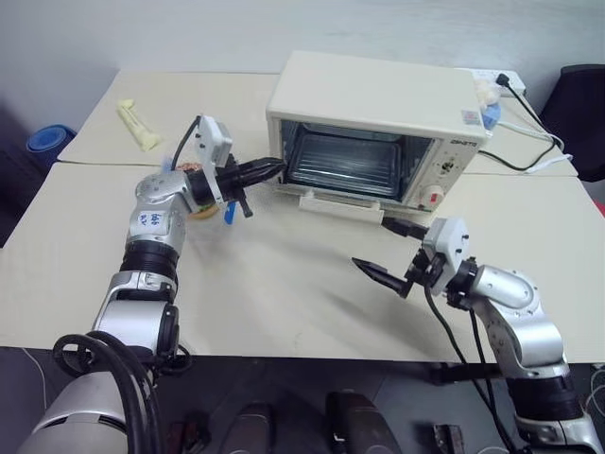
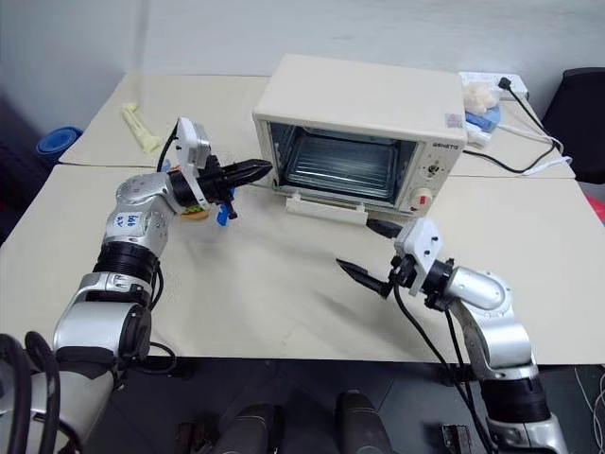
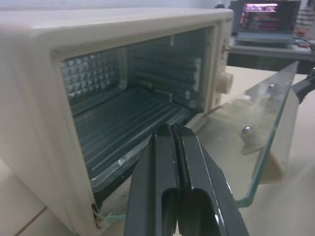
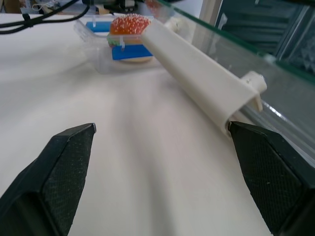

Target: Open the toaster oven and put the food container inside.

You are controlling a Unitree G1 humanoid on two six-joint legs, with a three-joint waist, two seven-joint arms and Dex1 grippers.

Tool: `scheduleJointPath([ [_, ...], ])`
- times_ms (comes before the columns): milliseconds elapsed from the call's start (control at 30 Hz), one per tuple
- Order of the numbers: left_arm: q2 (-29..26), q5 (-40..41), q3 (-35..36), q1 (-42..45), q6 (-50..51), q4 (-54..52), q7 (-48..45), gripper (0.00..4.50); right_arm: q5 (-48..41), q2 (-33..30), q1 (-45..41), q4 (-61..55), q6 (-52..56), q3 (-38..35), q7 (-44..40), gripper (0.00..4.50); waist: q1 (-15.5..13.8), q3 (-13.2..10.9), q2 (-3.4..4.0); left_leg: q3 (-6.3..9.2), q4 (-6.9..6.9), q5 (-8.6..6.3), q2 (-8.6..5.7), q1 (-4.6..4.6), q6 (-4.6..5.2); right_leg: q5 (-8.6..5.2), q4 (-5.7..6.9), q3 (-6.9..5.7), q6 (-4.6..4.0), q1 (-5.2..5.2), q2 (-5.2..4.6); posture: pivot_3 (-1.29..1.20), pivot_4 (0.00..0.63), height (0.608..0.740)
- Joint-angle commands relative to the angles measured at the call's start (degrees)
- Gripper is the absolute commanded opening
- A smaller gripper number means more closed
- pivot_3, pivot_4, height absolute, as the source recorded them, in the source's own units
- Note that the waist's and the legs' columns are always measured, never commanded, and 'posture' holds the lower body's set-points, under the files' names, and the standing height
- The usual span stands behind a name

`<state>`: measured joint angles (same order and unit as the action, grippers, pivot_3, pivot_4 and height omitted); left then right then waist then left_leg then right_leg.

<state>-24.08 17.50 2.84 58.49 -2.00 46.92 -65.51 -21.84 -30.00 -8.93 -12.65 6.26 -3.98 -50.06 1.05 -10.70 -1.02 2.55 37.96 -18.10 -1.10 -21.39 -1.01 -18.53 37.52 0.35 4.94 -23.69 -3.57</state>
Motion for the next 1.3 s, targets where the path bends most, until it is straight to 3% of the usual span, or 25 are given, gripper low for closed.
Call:
scheduleJointPath([
  [33,-1.13,-1.94,-1.31,-2.0,-0.51,-4.79,-0.86,0.04,-1.51,-0.69,8.34,-4.29,-4.42,-5.59,-0.12,4.5,-0.57,0.0,0.0,0.01,0.0,-0.01,0.01,0.0,0.01,0.0,0.0,0.03,0.0,0.0,0.0,0.0,0.15,0.74],
  [133,-1.19,-5.7,-4.06,-5.42,-1.46,-8.55,1.47,0.04,-2.8,-1.21,16.61,-5.97,-6.94,-10.63,-0.77,4.5,-1.26,0.0,0.0,-0.01,-0.01,-0.02,0.0,0.0,0.03,0.0,-0.02,0.08,0.0,0.01,0.01,0.0,0.15,0.74],
  [300,-0.15,-9.71,-7.51,-11.96,-1.49,-15.61,5.0,0.04,-4.68,-1.97,21.5,-7.59,-8.38,-16.0,-0.17,4.5,-1.11,0.0,0.0,-0.07,0.1,-0.07,-0.05,0.18,0.2,0.05,-0.14,0.21,0.08,0.2,-0.02,0.0,0.15,0.74],
  [567,1.69,-11.68,-8.33,-18.68,2.12,-23.6,12.45,0.04,-7.79,-2.6,17.4,-7.2,-7.49,-17.37,0.17,4.5,-0.98,0.0,0.0,-0.04,0.07,-0.05,0.04,0.18,0.17,0.05,-0.1,0.26,0.08,0.14,0.04,0.0,0.15,0.74],
  [700,0.36,-10.52,-7.71,-23.6,4.26,-29.68,12.6,0.78,-9.02,-2.96,11.82,-7.19,-5.88,-15.34,-0.14,4.5,-1.07,0.0,0.0,-0.01,0.07,-0.02,0.06,0.19,0.12,0.05,-0.08,0.24,0.08,0.14,0.04,0.0,0.15,0.74],
  [867,1.59,-1.61,0.57,-32.99,5.69,-43.02,16.73,2.22,-9.82,-3.02,5.77,-6.89,-5.08,-12.33,-1.25,4.5,-1.07,0.0,0.01,0.02,0.06,0.02,0.09,0.16,0.05,0.04,-0.1,0.24,0.08,0.12,0.02,0.0,0.15,0.74],
  [933,2.01,5.89,7.9,-40.94,8.61,-53.86,19.99,2.79,-11.0,-2.81,3.87,-6.74,-4.69,-11.34,-2.18,4.5,-0.89,0.0,0.01,0.03,0.07,0.01,0.14,0.11,0.04,0.04,-0.16,0.23,0.08,0.11,0.02,0.0,0.15,0.74],
  [1100,-1.1,11.28,24.09,-65.35,15.89,-69.49,25.86,4.31,-11.13,-2.54,1.67,-4.85,-5.56,-8.86,-5.0,4.5,-0.81,0.01,0.03,0.0,-0.06,-0.09,0.31,0.17,-0.03,0.02,-0.42,0.24,0.04,0.18,0.1,0.0,0.15,0.74],
  [1200,0.19,15.37,34.1,-76.65,23.23,-72.36,32.79,4.49,-9.91,-1.83,0.05,-2.7,-7.75,-7.35,-6.46,4.5,-0.86,0.01,0.02,-0.01,-0.05,-0.23,0.31,0.23,0.23,0.02,-0.51,0.24,0.03,0.29,0.09,0.0,0.15,0.74],
  [1300,0.98,20.8,40.56,-81.32,25.05,-72.39,34.53,4.49,-8.52,-1.59,-1.47,-0.03,-10.8,-5.49,-9.25,4.5,-1.88,0.0,0.01,0.12,0.01,-0.33,0.29,0.21,0.4,0.02,-0.61,0.13,0.02,0.4,0.03,0.0,0.15,0.74],
])
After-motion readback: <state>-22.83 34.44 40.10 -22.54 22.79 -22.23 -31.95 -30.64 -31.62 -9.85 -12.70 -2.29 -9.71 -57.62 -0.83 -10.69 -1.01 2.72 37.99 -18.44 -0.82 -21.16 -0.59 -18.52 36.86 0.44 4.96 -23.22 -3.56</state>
